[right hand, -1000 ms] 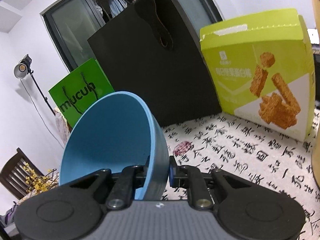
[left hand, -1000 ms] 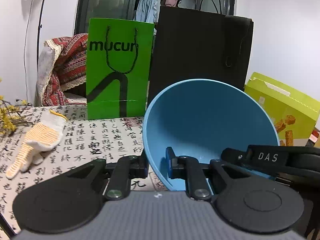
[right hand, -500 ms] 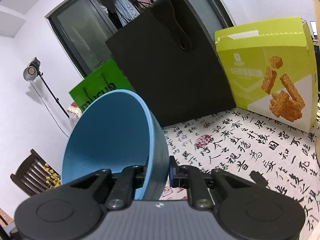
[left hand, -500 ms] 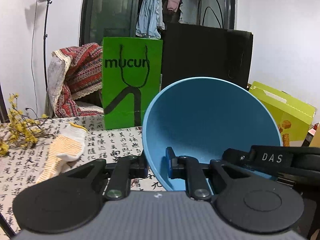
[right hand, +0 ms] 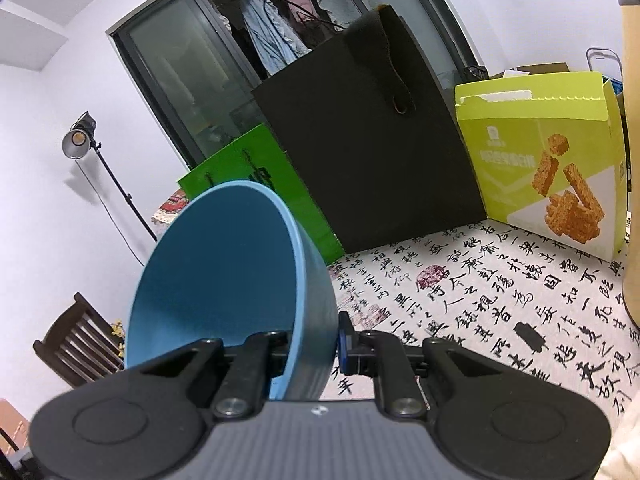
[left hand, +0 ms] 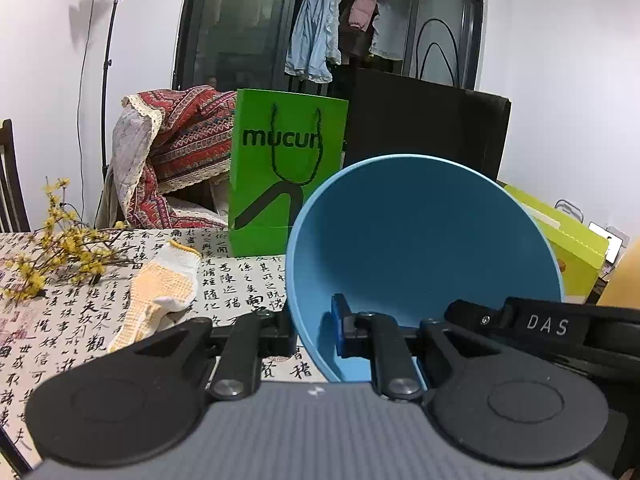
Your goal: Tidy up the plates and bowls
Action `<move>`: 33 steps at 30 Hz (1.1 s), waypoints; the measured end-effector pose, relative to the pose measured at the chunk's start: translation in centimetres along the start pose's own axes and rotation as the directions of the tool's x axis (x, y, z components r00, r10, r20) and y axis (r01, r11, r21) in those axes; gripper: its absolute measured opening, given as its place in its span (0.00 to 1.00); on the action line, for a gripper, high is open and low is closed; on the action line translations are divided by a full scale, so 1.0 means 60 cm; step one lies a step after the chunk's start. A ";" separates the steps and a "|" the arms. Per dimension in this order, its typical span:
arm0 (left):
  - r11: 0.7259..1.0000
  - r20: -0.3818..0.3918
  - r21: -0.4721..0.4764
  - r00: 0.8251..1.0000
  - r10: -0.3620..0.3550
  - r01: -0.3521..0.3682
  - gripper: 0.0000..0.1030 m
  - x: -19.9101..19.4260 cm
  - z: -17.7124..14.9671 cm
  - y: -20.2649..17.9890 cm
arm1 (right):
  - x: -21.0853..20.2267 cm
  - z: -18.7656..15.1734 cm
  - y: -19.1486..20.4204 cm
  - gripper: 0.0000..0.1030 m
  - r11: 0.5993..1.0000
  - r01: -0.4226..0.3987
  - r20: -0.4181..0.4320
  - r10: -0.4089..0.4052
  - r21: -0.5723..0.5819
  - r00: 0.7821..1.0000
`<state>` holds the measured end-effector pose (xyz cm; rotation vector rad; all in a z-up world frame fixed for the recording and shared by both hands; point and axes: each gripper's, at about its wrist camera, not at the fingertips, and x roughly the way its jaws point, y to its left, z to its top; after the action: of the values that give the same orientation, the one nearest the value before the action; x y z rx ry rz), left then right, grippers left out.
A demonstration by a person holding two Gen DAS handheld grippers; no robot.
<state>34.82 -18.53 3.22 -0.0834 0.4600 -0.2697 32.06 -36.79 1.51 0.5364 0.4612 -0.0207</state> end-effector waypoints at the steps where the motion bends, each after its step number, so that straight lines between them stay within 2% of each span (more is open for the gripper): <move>1: 1.000 0.001 0.000 1.000 0.000 0.000 0.16 -0.006 -0.001 0.002 | -0.004 -0.002 0.003 0.14 1.000 -0.002 0.000 0.002 -0.001 1.000; 15: 1.000 0.007 -0.014 1.000 -0.006 0.006 0.16 -0.081 -0.017 0.034 | -0.063 -0.037 0.042 0.14 1.000 -0.020 -0.003 0.020 -0.011 1.000; 33: 0.999 0.022 -0.034 0.999 0.032 -0.031 0.16 -0.172 -0.047 0.074 | -0.121 -0.098 0.084 0.14 0.998 -0.058 -0.029 0.057 -0.013 0.998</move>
<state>25.74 -11.46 4.48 -0.1115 0.4434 -0.2298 23.79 -30.23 2.64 0.5370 0.4737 0.0453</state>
